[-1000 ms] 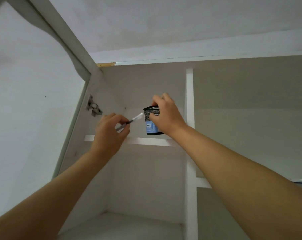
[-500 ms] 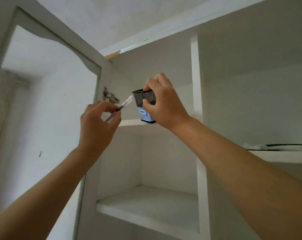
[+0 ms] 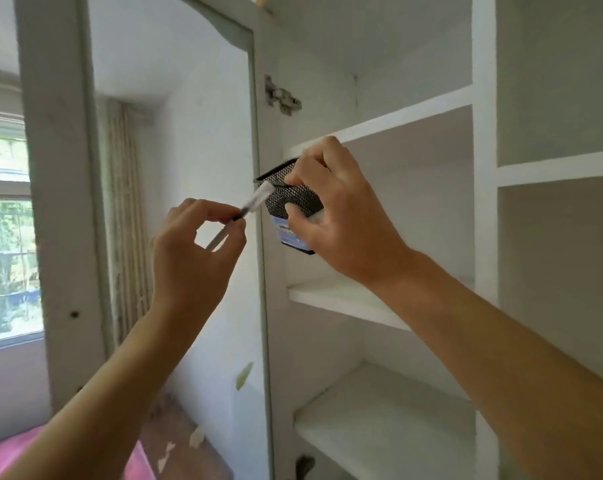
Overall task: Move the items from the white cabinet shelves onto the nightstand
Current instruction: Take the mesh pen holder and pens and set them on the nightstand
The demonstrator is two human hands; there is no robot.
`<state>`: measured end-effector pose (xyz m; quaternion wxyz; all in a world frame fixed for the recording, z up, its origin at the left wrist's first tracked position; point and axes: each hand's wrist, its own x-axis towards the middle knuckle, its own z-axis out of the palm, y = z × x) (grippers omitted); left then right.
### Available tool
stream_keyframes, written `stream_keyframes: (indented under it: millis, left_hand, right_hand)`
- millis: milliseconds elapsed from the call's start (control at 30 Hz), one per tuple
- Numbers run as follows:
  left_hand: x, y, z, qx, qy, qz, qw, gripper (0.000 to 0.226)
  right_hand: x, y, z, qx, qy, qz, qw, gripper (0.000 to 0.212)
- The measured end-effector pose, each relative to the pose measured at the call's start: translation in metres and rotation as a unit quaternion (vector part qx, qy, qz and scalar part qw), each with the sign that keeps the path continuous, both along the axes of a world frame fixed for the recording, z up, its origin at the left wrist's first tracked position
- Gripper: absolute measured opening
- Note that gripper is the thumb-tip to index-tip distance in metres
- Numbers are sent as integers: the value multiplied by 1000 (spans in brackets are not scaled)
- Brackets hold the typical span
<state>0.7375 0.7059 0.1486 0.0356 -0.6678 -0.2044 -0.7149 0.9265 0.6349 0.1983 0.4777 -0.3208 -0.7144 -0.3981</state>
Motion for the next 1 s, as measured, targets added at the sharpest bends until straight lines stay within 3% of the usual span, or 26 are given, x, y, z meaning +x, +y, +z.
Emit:
stream_keyframes:
  millis: [400, 667, 1000]
  left_hand:
    - [-119, -74, -75, -28, 5, -24, 999, 12]
    - [-238, -105, -64, -9, -41, -47, 998, 16]
    - [-425, -123, -88, -41, -69, 79, 994, 13]
  right_hand:
    - [-112, -66, -61, -23, 62, 28, 997, 23]
    - [-234, -111, -49, -20, 47, 49, 998, 22]
    - [-407, -82, -77, -73, 41, 178, 980, 24]
